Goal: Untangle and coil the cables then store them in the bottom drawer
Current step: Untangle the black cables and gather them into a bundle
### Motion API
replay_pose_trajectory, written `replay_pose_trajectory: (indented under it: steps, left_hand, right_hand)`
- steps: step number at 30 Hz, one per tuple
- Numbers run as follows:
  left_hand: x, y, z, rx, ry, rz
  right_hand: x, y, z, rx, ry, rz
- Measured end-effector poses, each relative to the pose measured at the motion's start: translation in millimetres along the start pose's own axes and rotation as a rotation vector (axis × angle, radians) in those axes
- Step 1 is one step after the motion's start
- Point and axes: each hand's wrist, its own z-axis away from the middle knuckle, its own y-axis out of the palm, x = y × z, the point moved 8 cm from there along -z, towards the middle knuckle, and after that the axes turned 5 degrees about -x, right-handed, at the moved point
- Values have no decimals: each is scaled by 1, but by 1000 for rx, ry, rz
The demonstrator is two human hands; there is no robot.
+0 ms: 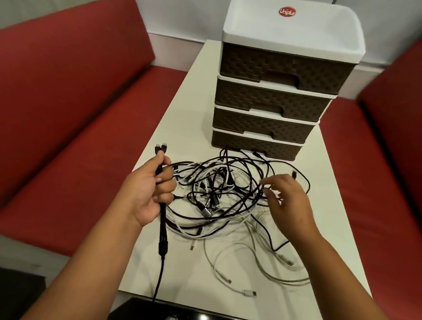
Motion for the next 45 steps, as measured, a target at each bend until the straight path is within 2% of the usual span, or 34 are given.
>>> replay_pose_trajectory:
  steps: [2, 5, 10, 12, 19, 23, 27, 31, 34, 36, 39, 45]
  left_hand:
    - [3, 6, 0, 5, -6, -5]
    - [6, 15, -2, 17, 4, -30]
    - [6, 25, -4, 31, 20, -60]
    - [3, 26, -4, 36, 27, -60]
    - [-8, 25, -4, 51, 20, -34]
    - [-11, 29, -3, 64, 12, -46]
    - [-16, 34, -1, 79, 11, -85]
    - [-21, 37, 0, 76, 19, -111]
    - [-23, 40, 2, 81, 20, -116]
    - [-24, 42, 3, 84, 25, -127]
    - [-23, 47, 4, 97, 20, -144]
    - [-17, 57, 8, 103, -17, -166]
  right_hand:
    - [6, 12, 3, 104, -135, 151]
    - [8, 23, 1, 164, -173, 351]
    - [15, 36, -3, 318, -234, 507]
    - [23, 32, -7, 307, -279, 486]
    - [75, -37, -66, 16, -212, 60]
    - [104, -65, -99, -39, -53, -380]
    - [127, -89, -129, -146, -21, -662]
    - [143, -114, -152, -256, 57, -1081]
    - [153, -138, -168, -284, 49, -1237]
    - [157, -146, -173, -246, 52, -1202]
    - [155, -127, -167, -102, 126, -1125]
    - [151, -62, -112, 330, 153, -1097]
